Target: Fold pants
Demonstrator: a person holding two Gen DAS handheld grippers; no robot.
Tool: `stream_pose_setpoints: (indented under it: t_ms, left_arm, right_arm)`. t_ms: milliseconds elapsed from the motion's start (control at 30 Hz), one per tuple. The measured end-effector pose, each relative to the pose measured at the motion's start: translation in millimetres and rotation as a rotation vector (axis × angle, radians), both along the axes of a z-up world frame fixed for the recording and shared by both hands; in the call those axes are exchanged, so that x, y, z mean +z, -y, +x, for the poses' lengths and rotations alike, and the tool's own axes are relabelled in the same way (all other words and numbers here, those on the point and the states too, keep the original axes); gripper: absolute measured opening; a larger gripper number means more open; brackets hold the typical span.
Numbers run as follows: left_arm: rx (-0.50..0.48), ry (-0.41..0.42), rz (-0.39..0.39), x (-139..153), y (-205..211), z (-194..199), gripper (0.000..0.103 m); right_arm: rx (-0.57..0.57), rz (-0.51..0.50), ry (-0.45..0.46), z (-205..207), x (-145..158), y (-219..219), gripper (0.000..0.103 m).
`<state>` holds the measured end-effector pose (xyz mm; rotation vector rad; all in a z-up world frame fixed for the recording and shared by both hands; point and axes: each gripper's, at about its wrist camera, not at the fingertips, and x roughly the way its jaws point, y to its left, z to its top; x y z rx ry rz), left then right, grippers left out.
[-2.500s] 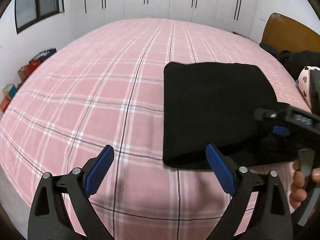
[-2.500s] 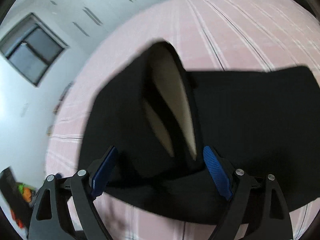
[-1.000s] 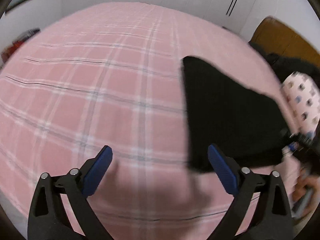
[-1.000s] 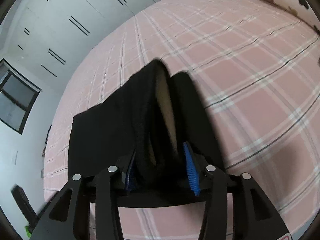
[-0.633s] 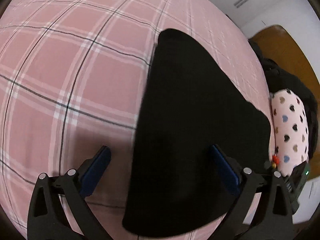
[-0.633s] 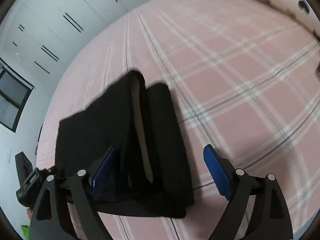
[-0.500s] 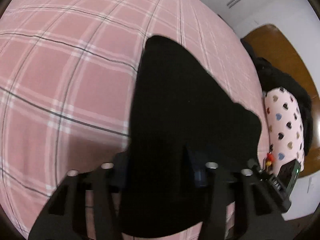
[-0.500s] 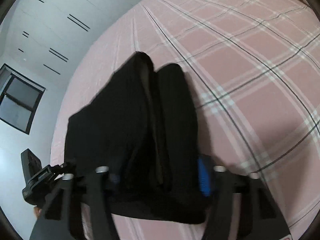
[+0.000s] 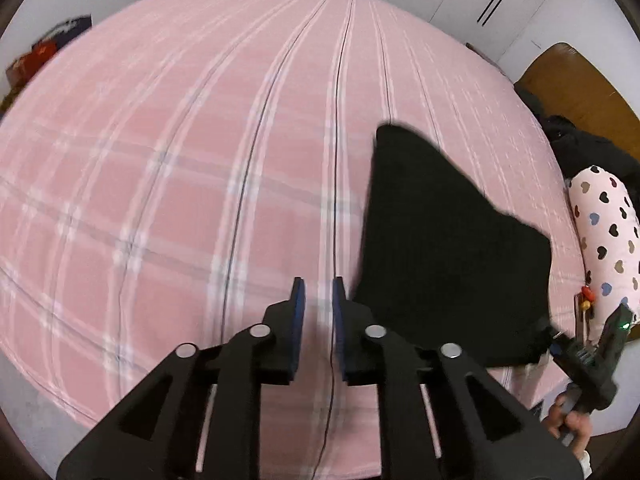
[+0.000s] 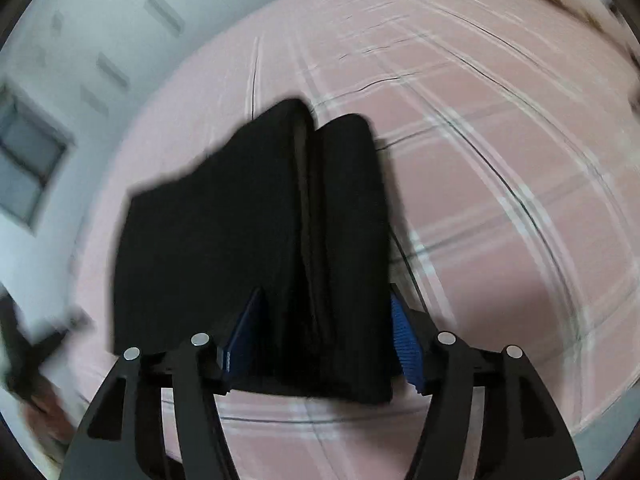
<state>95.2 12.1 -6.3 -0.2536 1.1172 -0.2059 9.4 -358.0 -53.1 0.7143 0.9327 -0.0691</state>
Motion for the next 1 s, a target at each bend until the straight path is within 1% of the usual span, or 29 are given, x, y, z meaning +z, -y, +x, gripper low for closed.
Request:
stream_pose_setpoints:
  t_ms: [33, 67, 100, 133, 167, 200, 233, 267, 333, 367, 400, 433, 467, 500, 533, 567, 600, 633, 667, 700, 733, 767, 800, 833, 867, 900, 933, 967, 1000]
  left_arm:
    - [-0.014, -0.007, -0.032, -5.1, 6.1, -4.5, 0.031]
    - [-0.022, -0.007, -0.059, -7.6, 12.3, -6.4, 0.053]
    - [-0.023, 0.008, -0.095, -8.7, 19.8, -6.8, 0.076]
    - [-0.025, 0.025, -0.118, -9.5, 25.4, -5.3, 0.086]
    - [-0.025, 0.037, -0.126, -11.2, 34.4, -0.1, 0.093]
    - [-0.022, 0.033, -0.121, -14.5, 41.9, 6.3, 0.093]
    - [-0.034, 0.017, -0.144, -20.3, 50.7, 17.1, 0.093]
    - [-0.049, -0.01, -0.185, -25.3, 52.3, 27.2, 0.093]
    - [-0.04, -0.101, -0.266, -44.9, 58.2, 50.4, 0.088]
    - [-0.035, -0.139, -0.292, -55.1, 57.7, 57.0, 0.078]
    - [-0.017, -0.171, -0.287, -63.2, 57.7, 60.9, 0.066]
    - [0.002, -0.192, -0.307, -69.9, 55.9, 65.4, 0.064]
    - [0.009, -0.182, -0.339, -67.4, 53.0, 65.4, 0.045]
    - [-0.001, -0.175, -0.351, -60.4, 51.1, 65.0, 0.034]
    - [-0.004, -0.166, -0.359, -53.3, 48.6, 63.1, 0.031]
    - [-0.009, -0.145, -0.37, -43.3, 46.0, 59.7, 0.028]
    - [-0.02, -0.117, -0.373, -28.5, 43.7, 53.9, 0.026]
    - [-0.022, -0.095, -0.361, -17.2, 41.5, 48.6, 0.026]
    - [-0.021, -0.066, -0.348, -4.8, 37.6, 40.8, 0.025]
    - [-0.019, -0.036, -0.329, 6.3, 32.8, 33.5, 0.026]
    - [-0.003, -0.012, -0.294, 14.9, 25.6, 24.7, 0.026]
    - [0.015, -0.01, -0.257, 15.6, 19.1, 18.7, 0.03]
    - [0.026, -0.018, -0.223, 11.9, 16.4, 16.6, 0.037]
    - [0.034, -0.04, -0.158, -0.2, 14.5, 13.1, 0.037]
    - [0.049, -0.066, -0.111, -10.3, 13.1, 9.6, 0.039]
    - [0.06, -0.081, -0.071, -18.8, 13.1, 5.6, 0.042]
    - [0.067, -0.059, -0.033, -22.6, 14.9, -2.3, 0.045]
    - [0.07, -0.014, -0.002, -19.5, 18.8, -10.6, 0.05]
    - [0.071, 0.021, 0.038, -15.5, 24.2, -16.4, 0.059]
  right_arm:
    - [-0.011, -0.022, 0.017, -2.5, 8.1, 1.7, 0.069]
    - [-0.006, -0.054, 0.029, -1.4, 16.3, 1.7, 0.082]
    - [0.011, -0.093, 0.036, 2.3, 23.4, 1.9, 0.086]
    - [0.026, -0.112, 0.034, 7.2, 26.2, 2.3, 0.087]
    - [0.038, -0.112, 0.029, 11.8, 26.1, 3.2, 0.087]
    - [0.057, -0.095, 0.022, 19.8, 24.1, 3.9, 0.087]
    - [0.065, -0.075, 0.015, 23.8, 20.0, 4.5, 0.087]
    - [0.069, -0.052, 0.013, 28.6, 15.3, 4.8, 0.087]
    - [0.072, -0.014, -0.012, 46.1, 1.3, 6.6, 0.087]
    - [0.072, -0.003, -0.028, 52.0, -5.8, 5.2, 0.087]
    - [0.076, 0.027, -0.055, 58.1, -14.9, 3.2, 0.087]
    - [0.088, 0.068, -0.062, 63.6, -22.6, 1.5, 0.075]
    - [0.096, 0.105, -0.051, 66.2, -27.1, -0.8, 0.06]
    - [0.093, 0.105, -0.028, 66.1, -22.4, -4.0, 0.055]
    - [0.103, 0.106, -0.007, 65.5, -14.4, -7.4, 0.045]
    - [0.111, 0.113, 0.023, 63.1, -5.0, -10.1, 0.04]
    - [0.134, 0.127, 0.068, 57.5, 9.9, -15.6, 0.039]
    - [0.156, 0.135, 0.095, 55.5, 19.5, -20.0, 0.035]
    - [0.183, 0.142, 0.109, 53.3, 27.1, -25.7, 0.034]
    - [0.224, 0.148, 0.113, 51.9, 30.5, -34.7, 0.034]
    - [0.259, 0.141, 0.097, 52.2, 26.9, -43.0, 0.036]
    - [0.276, 0.121, 0.073, 53.2, 20.4, -47.2, 0.043]
    - [0.274, 0.058, 0.012, 54.1, 7.5, -52.5, 0.047]
    - [0.243, 0.003, -0.042, 52.3, -1.1, -54.4, 0.052]
    - [0.21, -0.02, -0.06, 47.3, -4.0, -53.6, 0.056]
    - [0.171, -0.003, -0.025, 36.3, 2.8, -50.2, 0.056]
    - [0.136, -0.012, 0.006, 25.8, 13.7, -48.2, 0.056]
    - [0.124, -0.025, 0.032, 18.9, 22.6, -48.1, 0.056]
    - [0.139, -0.037, 0.064, 12.1, 33.9, -51.4, 0.056]
